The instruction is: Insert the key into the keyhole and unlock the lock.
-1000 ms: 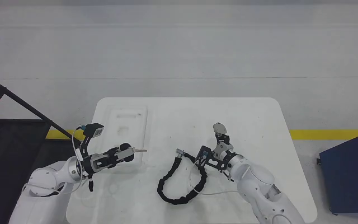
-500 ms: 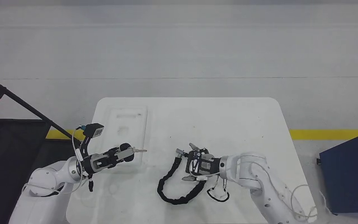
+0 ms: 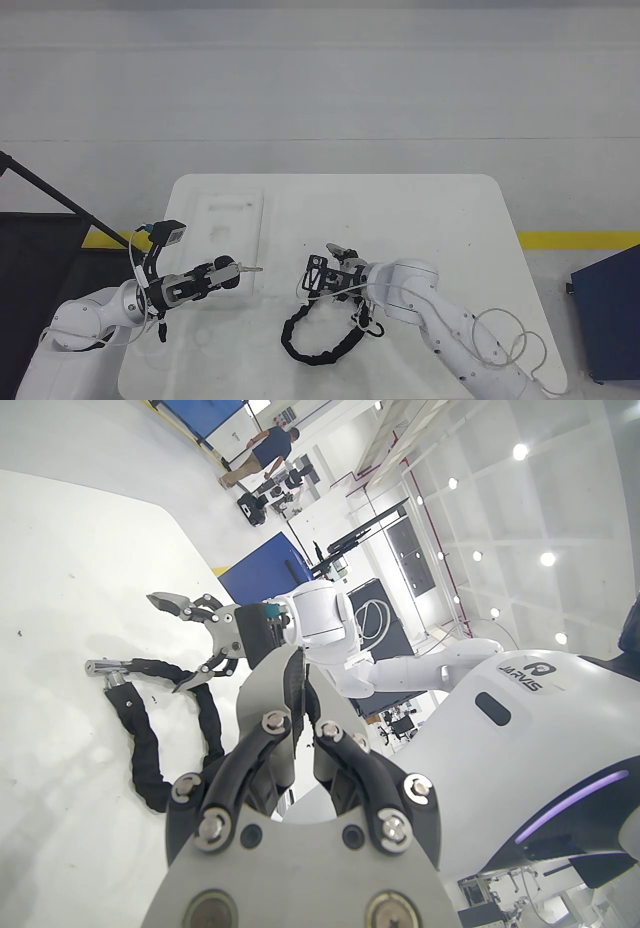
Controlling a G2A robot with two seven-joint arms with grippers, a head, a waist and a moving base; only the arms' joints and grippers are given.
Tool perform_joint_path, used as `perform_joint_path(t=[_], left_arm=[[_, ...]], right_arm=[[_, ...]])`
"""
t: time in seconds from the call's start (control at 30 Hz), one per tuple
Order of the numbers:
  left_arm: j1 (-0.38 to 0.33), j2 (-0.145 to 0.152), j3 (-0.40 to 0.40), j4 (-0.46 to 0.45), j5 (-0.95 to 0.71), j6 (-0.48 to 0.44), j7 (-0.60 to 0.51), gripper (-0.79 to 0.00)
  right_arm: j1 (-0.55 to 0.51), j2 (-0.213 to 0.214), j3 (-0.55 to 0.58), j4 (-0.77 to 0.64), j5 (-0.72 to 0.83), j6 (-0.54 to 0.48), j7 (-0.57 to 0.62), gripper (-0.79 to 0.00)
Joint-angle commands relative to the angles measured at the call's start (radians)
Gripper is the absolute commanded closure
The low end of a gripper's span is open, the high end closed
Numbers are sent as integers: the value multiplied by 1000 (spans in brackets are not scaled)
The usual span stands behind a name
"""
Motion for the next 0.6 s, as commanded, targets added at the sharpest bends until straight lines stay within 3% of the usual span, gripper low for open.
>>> perform_joint_path(t=[0.0, 0.57], left_arm=[[0, 0, 0, 0, 0, 0, 0, 0], [0, 0, 0, 0, 0, 0, 0, 0]], right_arm=[[-2, -1, -4, 16, -2, 4, 2, -345], [5, -9, -26, 105, -14, 21, 3, -323]])
